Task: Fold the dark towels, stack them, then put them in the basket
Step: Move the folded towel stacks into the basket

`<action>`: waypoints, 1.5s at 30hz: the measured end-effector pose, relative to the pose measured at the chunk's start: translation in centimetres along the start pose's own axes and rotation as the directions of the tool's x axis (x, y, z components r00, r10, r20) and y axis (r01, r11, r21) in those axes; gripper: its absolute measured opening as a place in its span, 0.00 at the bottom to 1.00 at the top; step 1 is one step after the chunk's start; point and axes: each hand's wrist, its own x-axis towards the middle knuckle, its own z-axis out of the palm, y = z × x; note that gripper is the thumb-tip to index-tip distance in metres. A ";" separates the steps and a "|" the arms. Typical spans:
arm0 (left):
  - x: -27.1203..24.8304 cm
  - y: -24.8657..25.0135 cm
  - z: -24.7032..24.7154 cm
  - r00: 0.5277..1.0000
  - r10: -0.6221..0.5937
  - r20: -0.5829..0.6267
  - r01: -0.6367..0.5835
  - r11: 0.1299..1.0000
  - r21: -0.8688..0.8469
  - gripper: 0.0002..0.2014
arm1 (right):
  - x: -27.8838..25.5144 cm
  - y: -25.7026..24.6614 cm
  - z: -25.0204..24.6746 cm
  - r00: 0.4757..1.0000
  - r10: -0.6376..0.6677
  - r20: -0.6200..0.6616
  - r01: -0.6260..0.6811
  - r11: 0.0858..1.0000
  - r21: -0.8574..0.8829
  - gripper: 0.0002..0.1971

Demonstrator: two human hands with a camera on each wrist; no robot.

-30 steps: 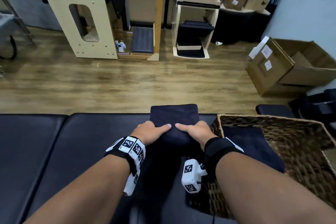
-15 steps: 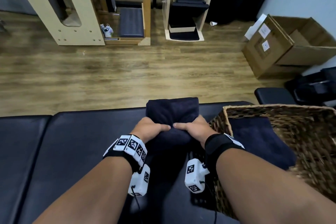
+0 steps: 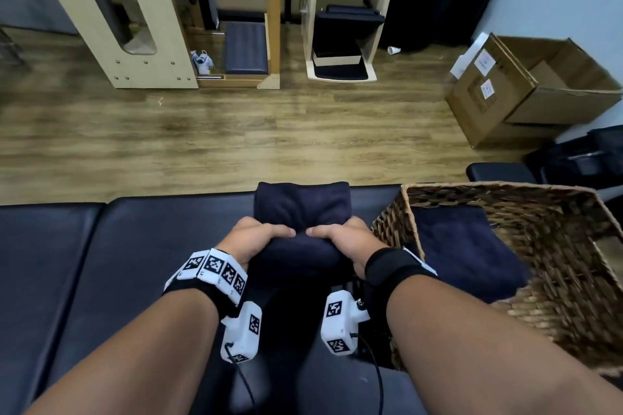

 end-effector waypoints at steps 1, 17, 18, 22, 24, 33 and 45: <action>-0.8 0.5 -0.3 1.000 0.015 0.000 -0.015 1.000 -0.006 0.21 | -0.5 -0.5 0.0 1.000 0.001 0.011 -0.001 1.000 0.012 0.26; -15.8 14.8 7.8 0.951 0.309 0.022 -0.309 0.949 0.055 0.23 | -13.7 -11.7 -15.7 0.953 -0.302 0.021 0.300 0.952 0.056 0.19; -16.4 15.3 9.7 0.949 0.315 0.023 -0.316 0.947 0.061 0.21 | -14.0 -11.6 -17.6 0.950 -0.311 0.015 0.310 0.950 0.049 0.19; -17.8 16.6 19.1 0.946 0.316 0.068 -0.320 0.946 0.055 0.19 | -15.1 -9.6 -27.2 0.947 -0.319 -0.031 0.320 0.947 0.018 0.17; -17.7 16.4 24.4 0.951 0.279 0.133 -0.286 0.957 0.039 0.23 | -15.1 -7.8 -32.2 0.953 -0.298 -0.055 0.298 0.954 -0.004 0.17; -14.5 12.2 39.2 0.967 0.028 0.252 -0.037 0.999 0.031 0.31 | -12.9 0.9 -43.8 0.976 -0.142 -0.165 0.138 0.990 -0.039 0.21; -8.6 11.0 40.7 0.944 -0.151 0.292 0.134 0.988 0.080 0.24 | -6.3 3.4 -43.0 0.973 -0.082 -0.214 0.056 0.990 -0.127 0.23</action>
